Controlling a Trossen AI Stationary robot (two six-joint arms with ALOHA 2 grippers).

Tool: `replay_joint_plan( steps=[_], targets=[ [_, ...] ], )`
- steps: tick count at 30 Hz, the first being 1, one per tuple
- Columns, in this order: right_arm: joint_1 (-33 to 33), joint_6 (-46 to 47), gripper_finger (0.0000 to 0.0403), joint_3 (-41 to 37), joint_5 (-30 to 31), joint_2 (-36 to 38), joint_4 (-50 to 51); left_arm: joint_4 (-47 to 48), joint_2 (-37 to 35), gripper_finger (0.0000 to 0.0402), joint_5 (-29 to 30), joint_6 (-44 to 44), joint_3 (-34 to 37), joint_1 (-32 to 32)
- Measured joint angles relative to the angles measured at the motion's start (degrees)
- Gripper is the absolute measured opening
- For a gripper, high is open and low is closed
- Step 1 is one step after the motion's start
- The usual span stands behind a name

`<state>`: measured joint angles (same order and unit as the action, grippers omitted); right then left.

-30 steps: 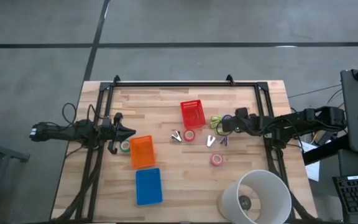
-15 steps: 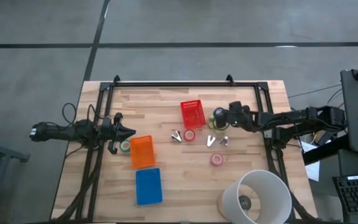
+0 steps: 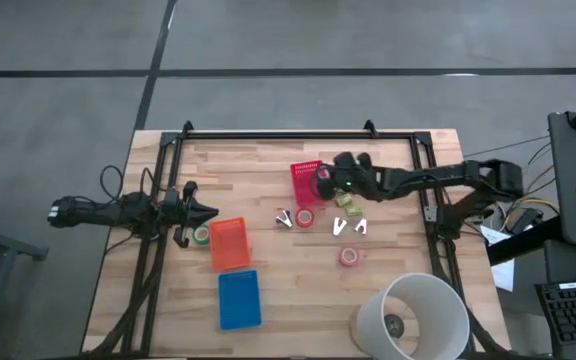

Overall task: Pick and place Stapler, Stapler remover, tape
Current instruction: Put the blue tape into the red bin, then put the pink tape into the red bin

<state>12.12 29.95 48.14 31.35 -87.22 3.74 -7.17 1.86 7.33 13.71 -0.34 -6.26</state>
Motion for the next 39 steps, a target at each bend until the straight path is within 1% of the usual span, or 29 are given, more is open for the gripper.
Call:
replay_joint_plan(
  steps=[6,12,20,25,29,39],
  targets=[
    [0.9,-1.7,0.0031,6.2,-1.8,-6.0,0.0,0.1,0.0,0.0025,0.0,0.0,0.0,0.0],
    [3.2,-1.5,0.0031,9.8,-4.4,-10.5,0.3,0.1,0.0,0.0024,0.0,0.0,0.0,0.0],
    [5.7,0.3,0.0031,10.6,-7.6,-13.5,0.4,0.2,0.0,0.0023,0.0,0.0,0.0,0.0],
    [5.8,1.4,0.0032,10.2,-9.0,-14.5,0.5,0.3,0.0,0.0026,0.0,0.0,0.0,0.0],
    [5.8,1.4,0.0043,10.2,-9.0,-15.2,0.7,0.3,0.0,0.0024,0.0,0.0,0.0,0.0],
    [5.8,1.5,0.0089,10.1,-9.0,-15.3,0.6,0.4,0.0,0.0024,0.0,0.0,0.0,0.0]
  ],
)
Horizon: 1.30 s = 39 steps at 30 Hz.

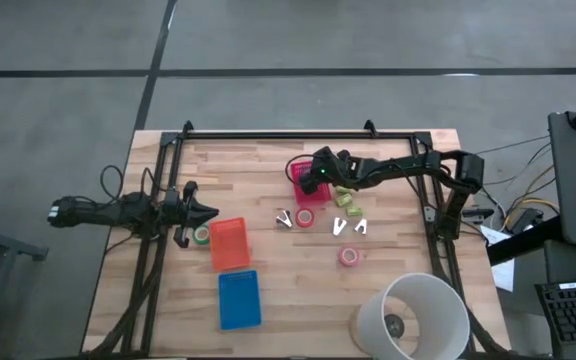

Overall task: Pick and place Stapler, Stapler remover, tape
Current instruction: Put the pink tape into the red bin

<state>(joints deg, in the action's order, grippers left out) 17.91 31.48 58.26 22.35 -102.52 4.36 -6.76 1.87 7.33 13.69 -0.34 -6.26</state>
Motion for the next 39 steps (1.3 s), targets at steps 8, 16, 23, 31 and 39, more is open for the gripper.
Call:
replay_joint_plan(
  steps=[8,16,23,31,39],
  targets=[
    [-0.8,-1.5,0.0116,0.1,-0.2,1.7,0.3,0.0,0.0,0.0026,0.0,0.0,0.0,0.0],
    [-5.5,-1.9,0.0106,-0.6,-0.4,8.3,7.7,-0.1,0.0,0.0025,0.0,0.0,0.0,0.0],
    [-13.7,1.0,0.0090,-1.0,-0.4,11.0,8.6,0.0,0.0,0.0023,0.0,0.0,0.0,0.0],
    [-21.9,4.6,0.0077,-1.0,2.1,10.9,8.8,0.0,0.0,0.0024,0.0,0.0,0.0,0.0],
    [-24.4,8.3,0.0073,-1.0,2.9,11.0,9.6,0.0,0.0,0.0026,0.0,0.0,0.0,0.0]
  ],
)
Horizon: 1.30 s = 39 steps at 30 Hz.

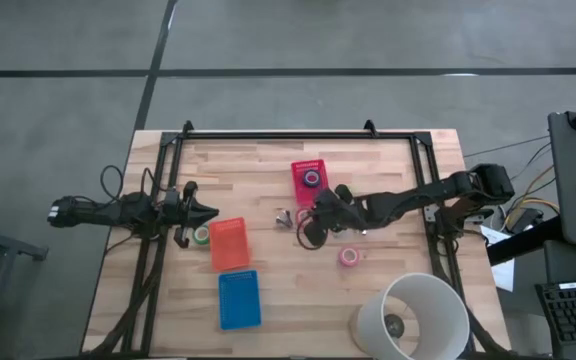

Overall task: Pick and place Stapler, Stapler remover, tape
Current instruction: Put the pink tape into the red bin

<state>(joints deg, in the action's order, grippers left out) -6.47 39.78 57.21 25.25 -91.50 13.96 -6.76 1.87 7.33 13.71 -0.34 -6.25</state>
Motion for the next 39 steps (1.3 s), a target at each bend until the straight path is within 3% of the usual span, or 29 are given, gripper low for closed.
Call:
replay_joint_plan(
  steps=[14,23,31,39],
  targets=[
    [-8.4,21.4,0.0062,0.0,-3.4,0.0,23.6,0.0,0.0,0.0023,0.0,0.0,0.0,0.0],
    [-14.4,29.1,0.0069,-0.1,-8.8,0.0,25.3,0.0,0.0,0.0024,0.0,0.0,0.0,0.0],
    [-18.3,37.9,0.0080,-0.8,-9.0,-0.5,31.7,0.0,0.0,0.0026,0.0,0.0,0.0,0.0],
    [-18.3,42.0,0.0101,-4.3,-8.8,-0.5,30.6,0.0,0.0,0.0025,0.0,0.0,0.0,0.0]
  ],
)
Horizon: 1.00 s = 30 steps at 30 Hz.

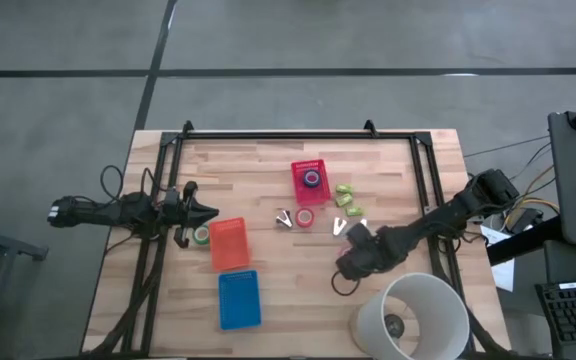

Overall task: Pick and place Stapler, Stapler remover, tape
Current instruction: Put the pink tape into the red bin

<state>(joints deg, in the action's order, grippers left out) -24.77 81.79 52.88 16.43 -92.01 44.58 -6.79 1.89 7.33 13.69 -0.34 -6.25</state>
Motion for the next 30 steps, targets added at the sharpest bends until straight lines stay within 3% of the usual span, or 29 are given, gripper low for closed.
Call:
replay_joint_plan(
  steps=[10,19,30],
  targets=[
    [0.0,0.8,0.0095,-5.7,0.6,0.0,-10.0,0.0,0.0,0.0025,0.0,0.0,0.0,0.0],
    [0.2,2.7,0.0062,-7.2,1.9,0.0,-10.8,0.0,0.0,0.0024,0.0,0.0,0.0,0.0],
    [1.3,0.7,0.0044,-5.4,12.7,0.0,-11.0,0.0,0.0,0.0024,0.0,0.0,0.0,0.0]
  ],
)
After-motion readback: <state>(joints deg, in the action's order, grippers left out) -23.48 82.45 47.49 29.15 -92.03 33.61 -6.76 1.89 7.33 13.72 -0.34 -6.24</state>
